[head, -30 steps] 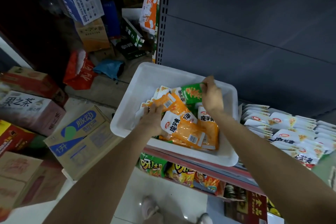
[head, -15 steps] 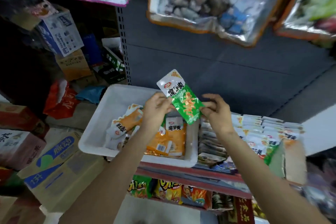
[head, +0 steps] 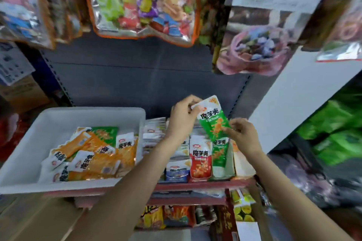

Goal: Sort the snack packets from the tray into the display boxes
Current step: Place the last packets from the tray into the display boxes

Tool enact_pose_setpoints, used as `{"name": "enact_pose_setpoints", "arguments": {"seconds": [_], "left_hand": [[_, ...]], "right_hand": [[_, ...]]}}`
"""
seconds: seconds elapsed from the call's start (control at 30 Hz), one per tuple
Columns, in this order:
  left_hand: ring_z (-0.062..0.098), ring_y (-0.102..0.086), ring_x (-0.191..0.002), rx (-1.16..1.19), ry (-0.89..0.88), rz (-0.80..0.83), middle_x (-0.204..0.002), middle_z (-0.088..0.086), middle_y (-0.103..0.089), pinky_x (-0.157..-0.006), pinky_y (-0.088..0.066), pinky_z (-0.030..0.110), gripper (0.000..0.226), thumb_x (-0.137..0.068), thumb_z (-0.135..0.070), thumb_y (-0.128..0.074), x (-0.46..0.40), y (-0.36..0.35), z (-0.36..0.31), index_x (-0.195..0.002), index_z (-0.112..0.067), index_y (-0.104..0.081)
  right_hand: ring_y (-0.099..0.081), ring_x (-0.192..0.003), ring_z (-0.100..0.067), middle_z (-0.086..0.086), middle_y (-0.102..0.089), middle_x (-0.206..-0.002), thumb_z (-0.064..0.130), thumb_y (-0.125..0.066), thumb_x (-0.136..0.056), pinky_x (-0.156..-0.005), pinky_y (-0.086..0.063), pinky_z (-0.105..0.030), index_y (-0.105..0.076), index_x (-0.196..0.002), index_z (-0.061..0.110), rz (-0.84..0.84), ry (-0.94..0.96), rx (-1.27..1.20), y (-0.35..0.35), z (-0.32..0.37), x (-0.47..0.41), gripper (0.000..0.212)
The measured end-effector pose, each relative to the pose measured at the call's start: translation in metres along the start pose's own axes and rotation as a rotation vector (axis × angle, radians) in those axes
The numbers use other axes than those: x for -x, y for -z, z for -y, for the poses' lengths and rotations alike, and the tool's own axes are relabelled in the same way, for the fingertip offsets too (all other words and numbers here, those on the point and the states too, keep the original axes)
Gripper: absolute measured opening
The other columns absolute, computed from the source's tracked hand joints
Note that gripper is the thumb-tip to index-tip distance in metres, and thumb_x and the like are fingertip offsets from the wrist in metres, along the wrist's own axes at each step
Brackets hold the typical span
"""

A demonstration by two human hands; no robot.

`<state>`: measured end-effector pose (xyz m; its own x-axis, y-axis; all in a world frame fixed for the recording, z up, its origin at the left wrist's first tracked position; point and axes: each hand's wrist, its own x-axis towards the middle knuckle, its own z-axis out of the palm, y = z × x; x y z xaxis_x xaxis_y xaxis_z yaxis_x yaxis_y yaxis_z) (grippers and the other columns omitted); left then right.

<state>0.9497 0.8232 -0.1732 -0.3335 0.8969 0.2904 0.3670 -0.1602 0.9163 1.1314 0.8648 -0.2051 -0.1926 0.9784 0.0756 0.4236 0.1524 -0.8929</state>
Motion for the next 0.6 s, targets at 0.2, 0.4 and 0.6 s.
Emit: {"name": "enact_pose_setpoints", "arguments": {"seconds": [0.2, 0.4, 0.6], "left_hand": [[0.006, -0.054, -0.066, -0.204, -0.006, 0.122, -0.076, -0.01, -0.061, -0.062, -0.038, 0.022, 0.007, -0.088, -0.011, -0.061, 0.002, -0.046, 0.0, -0.091, -0.013, -0.067], [0.016, -0.058, -0.088, -0.393, -0.052, 0.243, -0.09, -0.004, -0.063, -0.074, -0.041, 0.03, 0.008, -0.088, -0.009, -0.06, 0.005, -0.077, 0.011, -0.093, -0.011, -0.066], [0.017, -0.048, -0.1, -0.658, -0.199, 0.294, -0.101, -0.001, -0.068, -0.088, -0.036, 0.032, 0.015, -0.089, -0.018, -0.06, 0.011, -0.089, 0.023, -0.102, -0.017, -0.069]], "right_hand": [[-0.048, -0.065, -0.017, 0.009, -0.049, -0.059, 0.009, -0.069, -0.081, -0.053, -0.035, -0.01, -0.05, -0.07, 0.015, 0.121, -0.004, 0.357, 0.02, -0.035, -0.013, 0.023], [-0.046, -0.064, -0.014, 0.001, -0.052, -0.068, 0.005, -0.067, -0.081, -0.055, -0.034, -0.009, -0.056, -0.081, 0.008, 0.128, 0.116, 0.291, 0.027, -0.034, -0.021, 0.012], [-0.051, -0.081, -0.013, -0.001, -0.061, -0.094, 0.003, -0.07, -0.078, -0.066, -0.032, -0.015, -0.066, -0.104, 0.009, 0.122, 0.139, 0.318, 0.029, -0.051, -0.019, 0.027]]}}
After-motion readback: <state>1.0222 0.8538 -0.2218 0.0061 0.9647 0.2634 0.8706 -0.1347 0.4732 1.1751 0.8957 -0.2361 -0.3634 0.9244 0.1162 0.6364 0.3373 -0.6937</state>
